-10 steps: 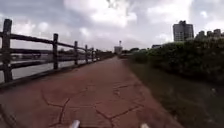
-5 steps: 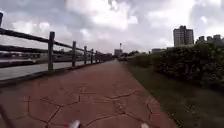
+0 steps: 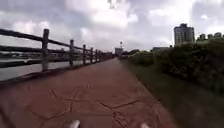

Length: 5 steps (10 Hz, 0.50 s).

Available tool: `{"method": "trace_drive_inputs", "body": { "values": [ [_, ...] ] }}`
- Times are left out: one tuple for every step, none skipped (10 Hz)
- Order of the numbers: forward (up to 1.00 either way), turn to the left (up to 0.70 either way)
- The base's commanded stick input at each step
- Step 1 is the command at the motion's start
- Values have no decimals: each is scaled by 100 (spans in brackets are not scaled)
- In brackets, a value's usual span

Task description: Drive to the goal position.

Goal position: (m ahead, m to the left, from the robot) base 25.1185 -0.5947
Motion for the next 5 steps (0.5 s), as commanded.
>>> {"method": "trace_drive_inputs", "body": {
  "values": [
    [70, 0],
    [70, 0],
    [70, 0],
    [70, 0],
    [70, 0]
  ]
}}
